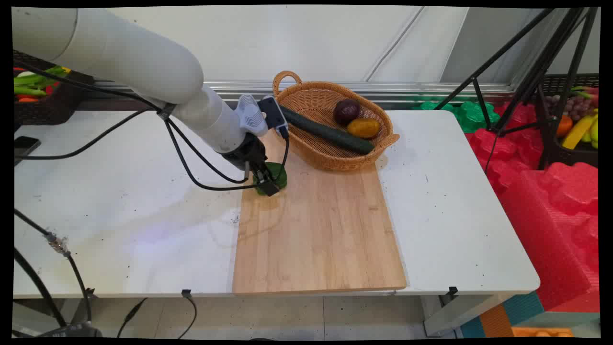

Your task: Pick up the cucumber from the vegetable basket

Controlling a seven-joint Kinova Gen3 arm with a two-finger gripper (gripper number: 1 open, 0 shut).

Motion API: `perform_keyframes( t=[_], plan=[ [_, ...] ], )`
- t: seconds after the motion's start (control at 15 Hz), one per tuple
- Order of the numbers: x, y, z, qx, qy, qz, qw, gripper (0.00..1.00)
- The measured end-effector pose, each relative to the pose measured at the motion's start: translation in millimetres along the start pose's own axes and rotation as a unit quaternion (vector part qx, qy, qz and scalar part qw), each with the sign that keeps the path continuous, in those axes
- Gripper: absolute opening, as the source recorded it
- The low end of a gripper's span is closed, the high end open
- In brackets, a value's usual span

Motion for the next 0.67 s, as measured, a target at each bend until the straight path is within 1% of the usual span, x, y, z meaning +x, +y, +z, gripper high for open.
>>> perform_keyframes(
  t=[0.27,0.67],
  plan=[
    [2.2,-2.4,-21.3,0.001,0.013,0.013,0.9998,1.0],
    [17.5,-13.6,-83.2,0.011,0.051,0.028,0.9983,1.0]
  ],
)
